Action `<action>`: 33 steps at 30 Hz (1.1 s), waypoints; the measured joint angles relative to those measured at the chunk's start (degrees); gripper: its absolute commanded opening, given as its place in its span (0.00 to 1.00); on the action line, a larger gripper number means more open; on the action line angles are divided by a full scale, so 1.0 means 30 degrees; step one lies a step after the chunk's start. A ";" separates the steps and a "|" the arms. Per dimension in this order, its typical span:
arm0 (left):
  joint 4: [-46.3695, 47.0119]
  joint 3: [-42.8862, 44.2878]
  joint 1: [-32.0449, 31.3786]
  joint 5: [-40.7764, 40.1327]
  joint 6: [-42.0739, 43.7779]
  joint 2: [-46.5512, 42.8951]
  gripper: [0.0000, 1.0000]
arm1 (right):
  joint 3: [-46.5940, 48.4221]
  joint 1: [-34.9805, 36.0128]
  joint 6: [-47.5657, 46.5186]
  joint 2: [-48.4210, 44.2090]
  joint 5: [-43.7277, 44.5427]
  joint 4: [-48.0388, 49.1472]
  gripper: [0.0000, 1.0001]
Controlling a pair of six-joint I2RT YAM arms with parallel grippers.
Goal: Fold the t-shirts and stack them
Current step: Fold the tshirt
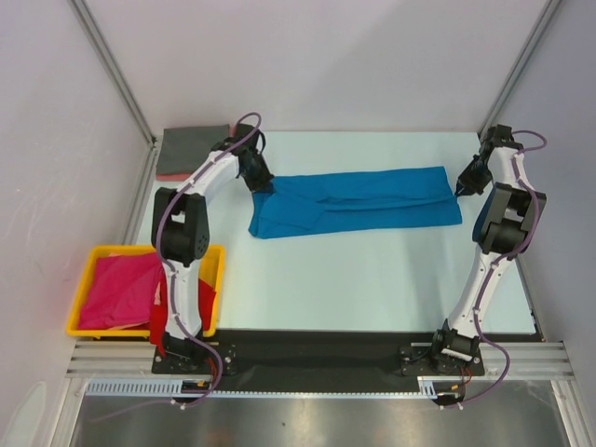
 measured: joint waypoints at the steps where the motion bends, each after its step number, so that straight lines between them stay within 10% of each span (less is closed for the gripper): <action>1: 0.0000 0.0087 0.0036 -0.0007 0.0007 0.0138 0.15 | 0.0124 0.0007 0.0007 0.0066 0.0007 -0.0036 0.17; 7: -0.0080 0.0401 0.0233 -0.0619 0.0823 0.0357 0.63 | 0.3140 0.0022 -0.0051 0.1610 0.0488 -0.0976 0.31; 15: 0.0648 -0.1020 -0.0299 -0.1173 0.3184 -0.2659 0.64 | 0.1727 0.1443 -0.0656 -0.0182 0.2375 -0.1756 0.34; 33: 0.3191 -0.7781 -0.1137 0.4612 0.4189 -0.5187 0.60 | -0.4692 1.3661 0.1902 -0.3366 0.2098 0.2973 0.33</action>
